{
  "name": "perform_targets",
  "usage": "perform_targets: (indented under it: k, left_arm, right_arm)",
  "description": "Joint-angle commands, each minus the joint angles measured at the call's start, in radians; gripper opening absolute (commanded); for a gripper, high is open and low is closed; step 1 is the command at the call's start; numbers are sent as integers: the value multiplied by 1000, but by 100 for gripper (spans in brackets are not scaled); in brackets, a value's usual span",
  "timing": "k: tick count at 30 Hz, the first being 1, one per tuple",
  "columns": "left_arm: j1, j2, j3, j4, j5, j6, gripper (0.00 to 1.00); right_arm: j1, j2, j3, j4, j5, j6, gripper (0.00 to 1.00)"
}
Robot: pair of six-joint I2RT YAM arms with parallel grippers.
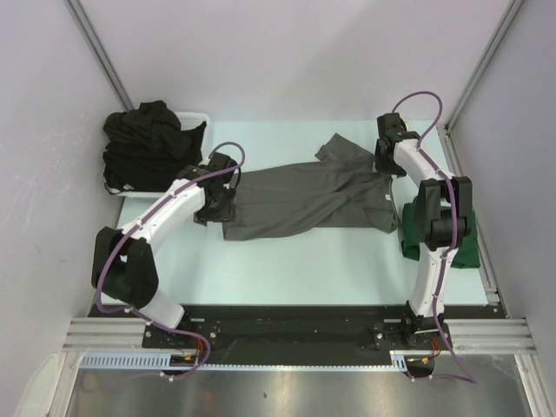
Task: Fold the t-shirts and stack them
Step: Fold the flattened tshirt in 1/3 of the way
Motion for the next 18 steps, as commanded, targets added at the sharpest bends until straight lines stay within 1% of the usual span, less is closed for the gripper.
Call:
perform_targets:
  k: [1,4,7,12,18]
  left_arm:
    - [-26,-1,9,21,39,-33,65]
    - [-47,3,-15,42,54,-54,63]
    - [-73,13,-20,62,71,-67,62]
    - [-130,49,-14,78,81,-80,61]
    - [-164,86,-9,102,93,-97,58]
  right_arm:
    - [16,-130,31,-19,-19,34,56]
    - [37,-181,-16,-42,-53,50,55]
    - [71,-230,-85,-44,-53,57,53]
    - [123,-273,-156,-47,-75,74,49]
    - [145,-308,-246,-42,-88,73,45]
